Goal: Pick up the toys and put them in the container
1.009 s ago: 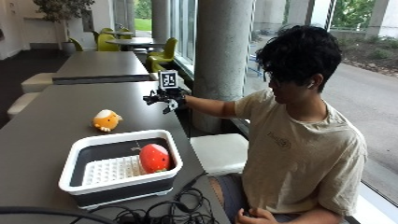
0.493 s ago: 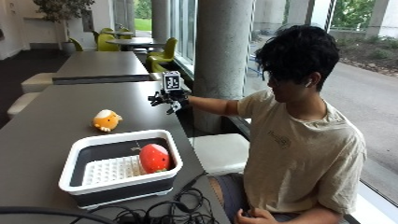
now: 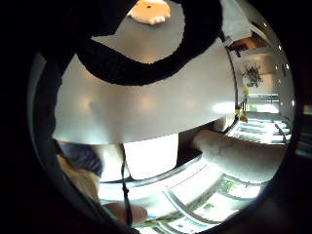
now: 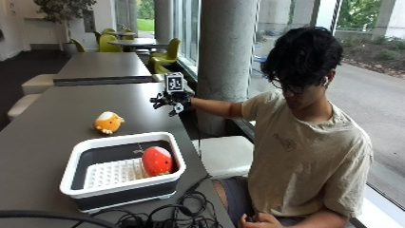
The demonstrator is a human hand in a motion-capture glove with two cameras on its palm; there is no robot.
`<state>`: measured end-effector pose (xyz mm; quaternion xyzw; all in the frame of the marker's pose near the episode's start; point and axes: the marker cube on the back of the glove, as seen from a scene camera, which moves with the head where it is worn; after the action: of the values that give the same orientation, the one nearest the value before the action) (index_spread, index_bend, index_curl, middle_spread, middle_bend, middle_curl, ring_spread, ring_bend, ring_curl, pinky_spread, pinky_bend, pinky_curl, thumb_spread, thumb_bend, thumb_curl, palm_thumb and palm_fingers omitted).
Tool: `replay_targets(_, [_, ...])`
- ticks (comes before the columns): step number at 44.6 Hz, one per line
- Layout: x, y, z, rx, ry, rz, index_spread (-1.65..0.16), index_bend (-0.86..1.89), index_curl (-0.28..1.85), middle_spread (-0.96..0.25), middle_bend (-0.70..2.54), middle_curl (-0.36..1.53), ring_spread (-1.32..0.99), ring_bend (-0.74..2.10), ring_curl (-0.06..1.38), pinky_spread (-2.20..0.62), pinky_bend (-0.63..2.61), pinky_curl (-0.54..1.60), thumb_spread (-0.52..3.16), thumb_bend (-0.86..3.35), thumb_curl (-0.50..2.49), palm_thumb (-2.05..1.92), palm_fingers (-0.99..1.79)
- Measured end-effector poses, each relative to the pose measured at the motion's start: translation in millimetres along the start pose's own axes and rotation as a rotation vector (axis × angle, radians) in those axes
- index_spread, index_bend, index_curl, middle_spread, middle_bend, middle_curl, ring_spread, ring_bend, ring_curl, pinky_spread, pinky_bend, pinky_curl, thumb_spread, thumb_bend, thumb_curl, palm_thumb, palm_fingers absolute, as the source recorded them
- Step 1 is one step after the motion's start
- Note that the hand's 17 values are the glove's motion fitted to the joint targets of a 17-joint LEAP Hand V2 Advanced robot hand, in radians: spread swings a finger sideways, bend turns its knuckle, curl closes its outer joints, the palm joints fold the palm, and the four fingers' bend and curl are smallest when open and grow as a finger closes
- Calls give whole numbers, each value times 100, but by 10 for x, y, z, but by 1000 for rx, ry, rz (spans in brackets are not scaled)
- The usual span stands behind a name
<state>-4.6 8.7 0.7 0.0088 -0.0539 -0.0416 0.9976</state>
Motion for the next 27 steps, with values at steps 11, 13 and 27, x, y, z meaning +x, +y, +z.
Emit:
replay_targets(11, [-11,-21,3,0,5,36,-31,20,40,-5,9,15,-3,16,29,0,86,34,144,-1,30,2,-16])
replay_targets(13, [-2,-36,14,1,5,22,-31,20,41,-5,9,15,-3,16,29,0,86,34,144,-1,30,2,-16])
replay_targets(27, [36,-83,28,-8,57,54,-32,21,43,-5,9,14,-3,16,27,0,85,35,144,-1,29,2,-15])
